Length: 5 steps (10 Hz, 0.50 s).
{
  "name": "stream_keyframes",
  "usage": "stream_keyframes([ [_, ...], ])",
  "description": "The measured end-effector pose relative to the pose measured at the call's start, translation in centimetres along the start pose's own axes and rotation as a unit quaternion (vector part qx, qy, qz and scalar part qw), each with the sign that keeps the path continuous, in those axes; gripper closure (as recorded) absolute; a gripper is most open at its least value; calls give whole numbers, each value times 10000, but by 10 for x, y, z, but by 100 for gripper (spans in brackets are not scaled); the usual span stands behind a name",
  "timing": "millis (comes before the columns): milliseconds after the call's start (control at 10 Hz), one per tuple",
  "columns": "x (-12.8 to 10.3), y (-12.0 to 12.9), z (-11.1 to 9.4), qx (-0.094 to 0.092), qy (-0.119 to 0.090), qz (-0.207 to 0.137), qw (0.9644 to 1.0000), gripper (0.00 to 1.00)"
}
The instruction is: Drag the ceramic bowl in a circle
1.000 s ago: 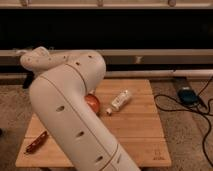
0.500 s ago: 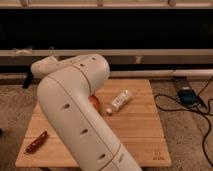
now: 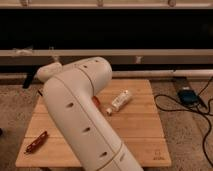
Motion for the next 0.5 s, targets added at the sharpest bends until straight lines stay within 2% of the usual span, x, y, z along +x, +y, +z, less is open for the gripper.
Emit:
stream_keyframes([
  [100,2,-1,4,-39,60,49,10000,46],
  [300,7,-6,11,-63,193,155,9997,68],
  [400,7,-6,10,-9,213,161,9996,76],
  [500,6,-4,3,157,167,127,9997,88],
])
